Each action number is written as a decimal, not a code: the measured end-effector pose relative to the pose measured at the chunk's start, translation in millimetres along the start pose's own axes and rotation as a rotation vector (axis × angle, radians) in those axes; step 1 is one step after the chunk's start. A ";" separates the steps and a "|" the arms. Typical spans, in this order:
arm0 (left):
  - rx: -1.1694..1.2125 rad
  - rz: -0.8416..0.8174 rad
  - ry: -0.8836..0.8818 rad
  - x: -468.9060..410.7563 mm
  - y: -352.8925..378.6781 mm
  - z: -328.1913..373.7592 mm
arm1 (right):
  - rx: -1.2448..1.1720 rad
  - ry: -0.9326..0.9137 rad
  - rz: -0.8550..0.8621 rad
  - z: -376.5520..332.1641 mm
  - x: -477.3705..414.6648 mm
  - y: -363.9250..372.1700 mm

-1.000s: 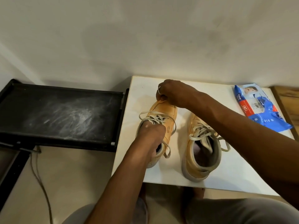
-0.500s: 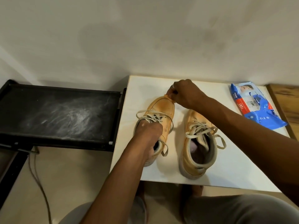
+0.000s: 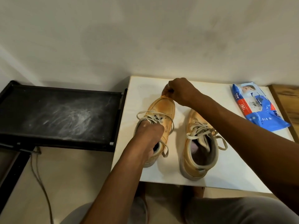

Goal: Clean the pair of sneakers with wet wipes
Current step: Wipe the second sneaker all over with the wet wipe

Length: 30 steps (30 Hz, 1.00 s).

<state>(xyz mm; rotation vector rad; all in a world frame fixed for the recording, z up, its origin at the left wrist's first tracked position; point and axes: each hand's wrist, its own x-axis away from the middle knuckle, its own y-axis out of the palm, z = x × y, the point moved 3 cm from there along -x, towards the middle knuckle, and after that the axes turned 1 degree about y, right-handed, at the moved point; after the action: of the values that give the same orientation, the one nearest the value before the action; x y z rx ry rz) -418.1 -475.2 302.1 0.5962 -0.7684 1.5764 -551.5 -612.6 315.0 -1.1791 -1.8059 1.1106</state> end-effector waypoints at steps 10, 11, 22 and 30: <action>0.078 -0.028 -0.058 -1.7 0.3 -0.8 | 0.268 -0.225 -0.114 -31.7 -1.5 1.8; 0.090 -0.028 -0.050 -1.6 0.0 -1.6 | 0.244 -0.163 -0.082 -24.9 0.5 0.3; 0.113 -0.046 -0.011 5.9 -2.6 3.6 | -0.082 0.252 0.046 0.2 45.1 3.3; 0.241 -0.087 0.001 10.5 -15.8 9.8 | -0.209 0.238 -0.035 -0.6 64.7 -4.5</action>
<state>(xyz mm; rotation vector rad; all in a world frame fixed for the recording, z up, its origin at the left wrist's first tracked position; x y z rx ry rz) -404.5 -475.0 318.5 0.7934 -0.5478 1.5992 -574.5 -552.8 325.7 -1.3342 -1.7789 0.7396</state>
